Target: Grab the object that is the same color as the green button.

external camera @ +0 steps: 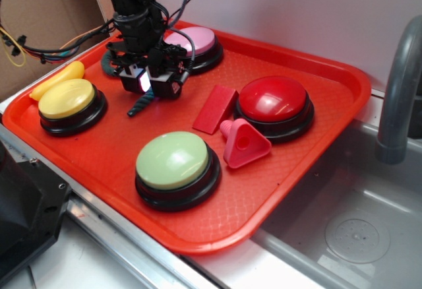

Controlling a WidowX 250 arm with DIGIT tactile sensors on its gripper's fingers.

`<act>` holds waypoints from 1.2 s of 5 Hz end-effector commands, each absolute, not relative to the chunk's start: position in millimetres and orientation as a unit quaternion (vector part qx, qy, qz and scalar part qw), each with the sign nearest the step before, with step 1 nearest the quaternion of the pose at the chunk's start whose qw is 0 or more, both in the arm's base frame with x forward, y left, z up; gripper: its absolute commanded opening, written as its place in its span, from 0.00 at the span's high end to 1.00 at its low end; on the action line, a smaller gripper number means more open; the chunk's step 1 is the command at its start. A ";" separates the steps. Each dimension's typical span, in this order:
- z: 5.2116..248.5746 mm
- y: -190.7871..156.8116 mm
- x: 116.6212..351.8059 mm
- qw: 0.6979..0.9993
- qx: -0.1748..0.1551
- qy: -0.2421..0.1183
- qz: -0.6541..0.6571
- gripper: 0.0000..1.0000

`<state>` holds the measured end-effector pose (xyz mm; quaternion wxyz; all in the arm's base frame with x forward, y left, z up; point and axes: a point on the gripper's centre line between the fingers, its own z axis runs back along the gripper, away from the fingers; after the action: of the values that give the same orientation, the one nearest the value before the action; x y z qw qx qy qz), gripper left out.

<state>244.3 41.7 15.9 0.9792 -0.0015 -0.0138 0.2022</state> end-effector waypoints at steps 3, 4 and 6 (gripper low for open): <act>108.0 27.0 247.3 0.986 -0.015 -0.045 0.158 1.00; 144.2 18.4 238.0 0.990 -0.010 -0.052 0.127 1.00; 183.8 -15.7 208.2 0.996 -0.030 -0.073 0.034 1.00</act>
<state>208.0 -19.3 169.6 0.9980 -0.0295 -0.0429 0.0367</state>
